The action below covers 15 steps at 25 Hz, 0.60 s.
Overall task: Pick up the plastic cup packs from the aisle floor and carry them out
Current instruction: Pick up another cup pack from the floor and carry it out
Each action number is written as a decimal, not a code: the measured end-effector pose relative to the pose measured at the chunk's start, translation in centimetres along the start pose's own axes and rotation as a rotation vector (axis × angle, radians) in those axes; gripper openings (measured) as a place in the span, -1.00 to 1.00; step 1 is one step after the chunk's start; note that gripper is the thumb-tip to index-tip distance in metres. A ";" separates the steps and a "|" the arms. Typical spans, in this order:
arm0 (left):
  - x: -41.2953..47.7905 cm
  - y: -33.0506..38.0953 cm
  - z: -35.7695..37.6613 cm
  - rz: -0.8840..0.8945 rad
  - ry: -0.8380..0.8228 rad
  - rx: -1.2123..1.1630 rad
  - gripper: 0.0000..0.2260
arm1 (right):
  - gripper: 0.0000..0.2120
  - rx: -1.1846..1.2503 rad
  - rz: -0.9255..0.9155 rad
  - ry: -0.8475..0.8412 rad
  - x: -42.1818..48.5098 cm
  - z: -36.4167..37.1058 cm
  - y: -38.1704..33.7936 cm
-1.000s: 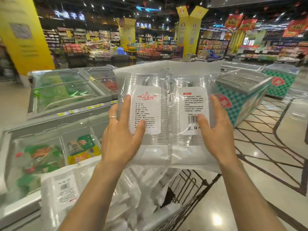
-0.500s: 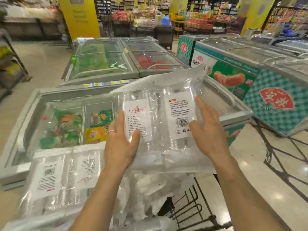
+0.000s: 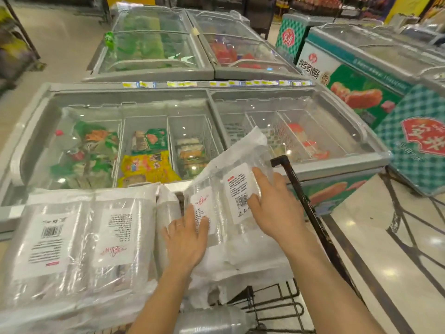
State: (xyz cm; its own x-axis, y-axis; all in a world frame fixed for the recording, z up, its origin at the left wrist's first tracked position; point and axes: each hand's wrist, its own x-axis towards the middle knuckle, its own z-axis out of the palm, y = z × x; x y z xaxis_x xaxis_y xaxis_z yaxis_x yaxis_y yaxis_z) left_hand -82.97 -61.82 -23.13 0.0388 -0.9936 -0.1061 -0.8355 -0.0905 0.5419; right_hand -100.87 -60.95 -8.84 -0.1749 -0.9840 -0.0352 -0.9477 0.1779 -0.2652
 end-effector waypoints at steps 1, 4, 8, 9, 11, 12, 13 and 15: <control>0.1 -0.6 0.8 -0.014 -0.026 0.022 -0.35 | -0.43 -0.027 0.008 -0.029 0.3 1.2 -0.4; 0.4 -2.5 1.9 -0.053 -0.046 0.111 -0.26 | -0.43 -0.072 -0.011 -0.085 0.5 4.3 -2.0; 0.6 -3.6 2.4 -0.031 -0.030 0.157 -0.25 | -0.42 -0.111 -0.005 -0.125 0.6 6.3 -2.9; 0.7 -3.7 2.4 -0.033 -0.029 0.149 -0.24 | -0.42 -0.107 -0.001 -0.125 0.7 6.4 -3.0; 0.7 -3.6 2.6 -0.033 -0.033 0.148 -0.21 | -0.42 -0.099 0.002 -0.121 0.8 6.6 -3.0; 0.7 -3.7 2.6 -0.026 -0.027 0.151 -0.21 | -0.41 -0.099 0.003 -0.127 0.8 6.7 -3.0; 0.7 -3.8 2.7 -0.018 -0.019 0.149 -0.21 | -0.40 -0.097 0.004 -0.135 0.7 6.8 -3.1; 0.7 -4.1 2.6 0.004 0.002 0.142 -0.25 | -0.37 -0.081 0.011 -0.147 0.3 7.2 -3.4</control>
State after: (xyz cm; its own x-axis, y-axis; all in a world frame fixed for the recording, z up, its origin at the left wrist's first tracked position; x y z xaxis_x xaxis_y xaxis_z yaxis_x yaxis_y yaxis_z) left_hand -80.94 -61.96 -27.58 0.0363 -0.9941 -0.1027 -0.9047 -0.0763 0.4191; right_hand -95.78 -61.99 -14.93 -0.1499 -0.9721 -0.1803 -0.9653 0.1834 -0.1860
